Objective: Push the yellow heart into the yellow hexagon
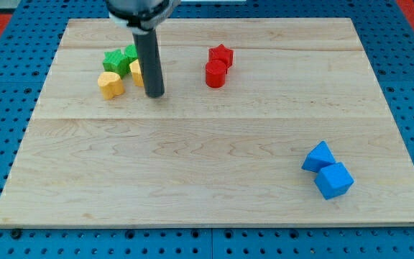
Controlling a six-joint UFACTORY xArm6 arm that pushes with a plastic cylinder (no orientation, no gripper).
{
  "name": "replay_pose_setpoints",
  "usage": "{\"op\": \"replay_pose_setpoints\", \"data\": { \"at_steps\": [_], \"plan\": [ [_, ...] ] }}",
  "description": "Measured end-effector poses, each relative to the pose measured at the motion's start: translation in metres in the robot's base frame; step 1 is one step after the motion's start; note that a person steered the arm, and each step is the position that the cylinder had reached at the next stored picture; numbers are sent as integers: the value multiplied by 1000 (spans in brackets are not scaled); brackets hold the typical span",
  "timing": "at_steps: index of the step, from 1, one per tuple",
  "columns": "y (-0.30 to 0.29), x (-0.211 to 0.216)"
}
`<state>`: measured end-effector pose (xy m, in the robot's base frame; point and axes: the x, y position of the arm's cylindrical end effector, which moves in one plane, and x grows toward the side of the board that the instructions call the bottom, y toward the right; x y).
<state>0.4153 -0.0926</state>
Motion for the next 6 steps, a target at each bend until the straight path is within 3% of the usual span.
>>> {"op": "replay_pose_setpoints", "data": {
  "at_steps": [2, 3, 5, 6],
  "plan": [
    [-120, 6],
    [-106, -30],
    [-44, -51],
    [-79, -47]
  ]
}}
